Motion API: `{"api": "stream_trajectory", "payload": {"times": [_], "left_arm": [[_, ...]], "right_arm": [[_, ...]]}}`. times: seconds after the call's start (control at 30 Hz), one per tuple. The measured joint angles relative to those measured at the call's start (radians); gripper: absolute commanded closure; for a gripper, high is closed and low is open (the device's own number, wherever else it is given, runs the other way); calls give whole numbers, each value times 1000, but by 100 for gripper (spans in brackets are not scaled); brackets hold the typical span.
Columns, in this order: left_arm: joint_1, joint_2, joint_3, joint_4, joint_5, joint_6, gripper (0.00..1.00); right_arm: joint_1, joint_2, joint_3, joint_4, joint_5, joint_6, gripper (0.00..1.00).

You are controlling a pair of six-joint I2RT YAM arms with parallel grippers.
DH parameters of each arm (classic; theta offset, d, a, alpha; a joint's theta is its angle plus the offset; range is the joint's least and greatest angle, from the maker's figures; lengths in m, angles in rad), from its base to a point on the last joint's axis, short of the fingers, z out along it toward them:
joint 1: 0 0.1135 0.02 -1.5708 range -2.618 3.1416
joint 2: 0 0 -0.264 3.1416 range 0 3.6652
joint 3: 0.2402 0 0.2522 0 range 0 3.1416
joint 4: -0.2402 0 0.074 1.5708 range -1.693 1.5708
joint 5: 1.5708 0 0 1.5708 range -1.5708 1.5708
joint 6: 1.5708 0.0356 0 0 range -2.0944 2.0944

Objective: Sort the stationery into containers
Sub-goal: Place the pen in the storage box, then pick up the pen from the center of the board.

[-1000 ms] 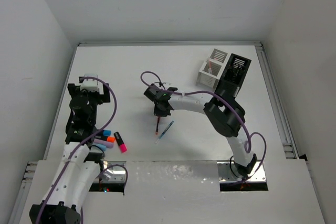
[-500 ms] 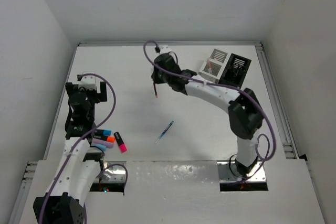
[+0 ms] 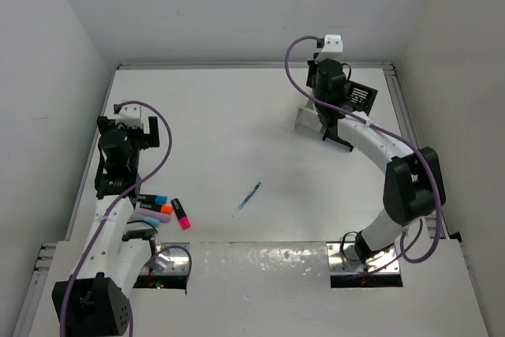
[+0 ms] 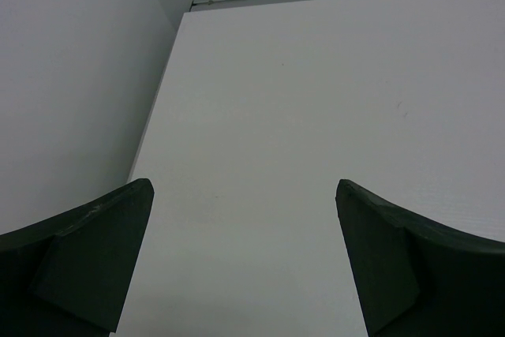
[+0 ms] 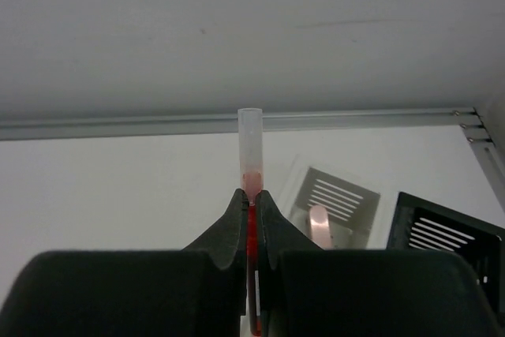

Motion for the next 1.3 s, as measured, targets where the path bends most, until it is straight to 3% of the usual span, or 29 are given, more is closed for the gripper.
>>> {"api": "stream_trajectory", "payload": {"times": [0.27,0.7,0.73,0.8,0.83,0.87,1.07,1.2,1.3], "left_arm": [[21,31,27,0,45,-3,1],[40,47,30,0,79,-3,1],[40,47,30,0,80,-3,1],[40,47,30,0,82,-3,1],[40,47,30,0,83,-3,1],[40,47,30,1,83,-3,1],[37,44,30,1,85,-3,0],[30,37,30,9,85,-5,0],[18,23,29,24,84,-10,0]], "right_arm": [[-66,121,-59,109,23,-79,100],[-89,183,-216,281,23,-97,100],[-84,182,-229,286,23,-97,87],[-74,179,-258,293,24,-91,72],[-70,175,-269,292,24,-88,55],[-66,167,-279,291,33,-93,49],[-37,39,-290,248,32,-97,31],[63,-67,-217,77,114,-23,33],[186,-124,-132,-151,179,161,35]]}}
